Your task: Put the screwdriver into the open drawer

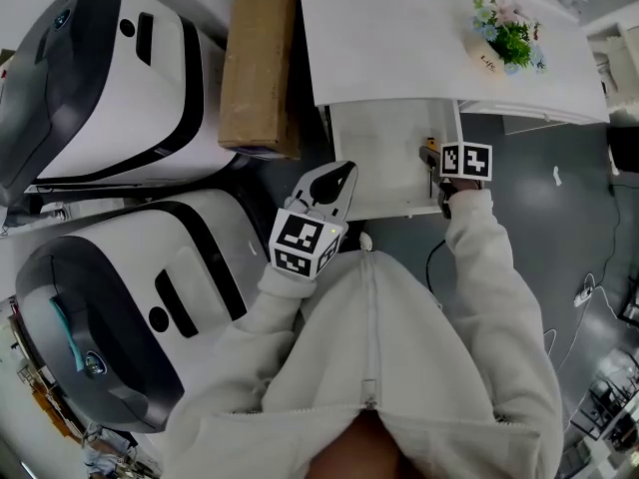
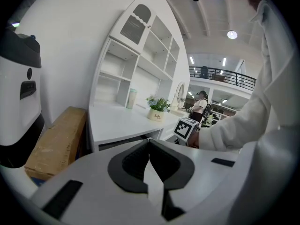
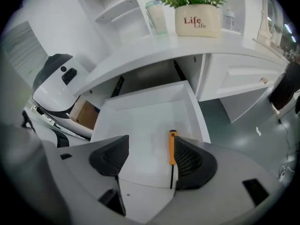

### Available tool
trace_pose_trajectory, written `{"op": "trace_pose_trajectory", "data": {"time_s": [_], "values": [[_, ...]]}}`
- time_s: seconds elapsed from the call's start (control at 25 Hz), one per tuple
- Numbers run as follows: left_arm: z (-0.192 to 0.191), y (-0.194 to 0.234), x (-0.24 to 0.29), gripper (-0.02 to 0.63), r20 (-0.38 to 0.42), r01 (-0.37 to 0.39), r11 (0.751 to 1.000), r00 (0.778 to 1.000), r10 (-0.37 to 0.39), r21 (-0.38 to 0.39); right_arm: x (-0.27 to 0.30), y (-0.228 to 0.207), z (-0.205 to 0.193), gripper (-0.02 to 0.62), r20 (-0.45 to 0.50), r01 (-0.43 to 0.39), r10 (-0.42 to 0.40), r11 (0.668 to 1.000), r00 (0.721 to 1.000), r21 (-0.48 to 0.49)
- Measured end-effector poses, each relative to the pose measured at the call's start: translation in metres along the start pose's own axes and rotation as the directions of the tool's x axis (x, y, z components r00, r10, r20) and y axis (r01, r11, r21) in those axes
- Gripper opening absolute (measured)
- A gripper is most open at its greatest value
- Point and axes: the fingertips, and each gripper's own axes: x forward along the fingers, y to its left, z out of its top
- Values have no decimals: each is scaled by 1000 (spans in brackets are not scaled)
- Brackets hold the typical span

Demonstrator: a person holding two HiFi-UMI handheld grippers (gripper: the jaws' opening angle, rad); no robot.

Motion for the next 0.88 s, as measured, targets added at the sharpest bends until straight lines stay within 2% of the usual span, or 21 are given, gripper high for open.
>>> {"op": "trace_pose_trajectory", "data": {"time_s": [0.24, 0.56, 0.72, 0.88], "values": [[5, -11, -15, 17, 24, 2, 1000, 1000, -2, 22, -50, 16, 16, 293, 146, -54, 56, 998, 988, -16], [11, -33, -33, 17, 54, 17, 998, 998, -20, 62, -113, 31, 12, 293, 303, -115, 120, 993, 945, -36], [11, -41, -42, 17, 62, 15, 997, 998, -20, 78, -137, 36, 3, 293, 373, -147, 149, 989, 916, -33], [13, -48, -51, 17, 73, 14, 996, 997, -21, 92, -164, 47, -4, 293, 460, -174, 180, 983, 869, -55]]}}
